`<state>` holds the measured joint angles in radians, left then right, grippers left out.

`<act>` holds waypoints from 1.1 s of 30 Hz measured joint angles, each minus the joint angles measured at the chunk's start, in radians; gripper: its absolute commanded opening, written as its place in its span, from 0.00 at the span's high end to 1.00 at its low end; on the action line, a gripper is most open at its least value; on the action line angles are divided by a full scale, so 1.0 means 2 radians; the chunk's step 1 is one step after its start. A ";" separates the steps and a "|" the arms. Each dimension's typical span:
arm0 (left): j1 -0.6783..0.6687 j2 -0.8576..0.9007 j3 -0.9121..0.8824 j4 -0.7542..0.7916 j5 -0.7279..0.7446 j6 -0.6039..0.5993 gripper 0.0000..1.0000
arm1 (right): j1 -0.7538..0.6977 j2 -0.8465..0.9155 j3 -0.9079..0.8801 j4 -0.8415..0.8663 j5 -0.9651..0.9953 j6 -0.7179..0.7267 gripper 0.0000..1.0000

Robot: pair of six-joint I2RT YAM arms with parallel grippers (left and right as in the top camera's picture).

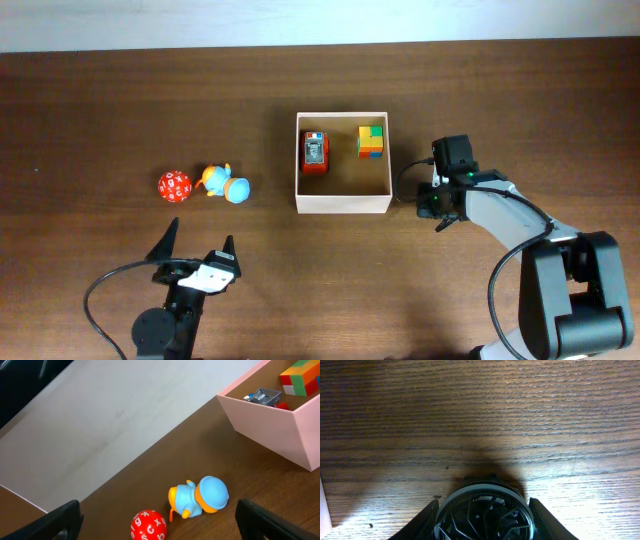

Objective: Pack container
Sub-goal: 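Lift the black wheel and carry it left over the box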

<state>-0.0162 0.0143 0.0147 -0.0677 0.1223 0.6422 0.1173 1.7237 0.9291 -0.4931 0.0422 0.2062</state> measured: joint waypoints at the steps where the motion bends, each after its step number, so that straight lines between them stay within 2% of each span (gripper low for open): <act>1: 0.000 0.000 0.000 0.000 0.000 0.000 0.01 | 0.000 0.000 0.000 -0.001 0.000 0.000 0.58; 6: 0.000 0.000 0.000 0.000 0.000 0.000 0.01 | 0.000 0.000 0.012 -0.016 0.000 0.000 0.58; 19: 0.000 0.000 0.000 0.000 0.000 0.000 0.01 | 0.000 0.003 0.162 -0.126 -0.004 -0.016 0.58; 27: 0.000 0.000 0.000 0.000 0.000 0.000 0.01 | 0.000 0.003 0.285 -0.182 -0.110 -0.072 0.58; 33: 0.000 0.000 0.000 0.000 0.000 0.000 0.01 | 0.001 0.003 0.314 -0.154 -0.232 -0.100 0.58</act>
<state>-0.0162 0.0147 0.0147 -0.0677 0.1223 0.6422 0.1200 1.7290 1.5570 -0.8001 -0.4210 0.0071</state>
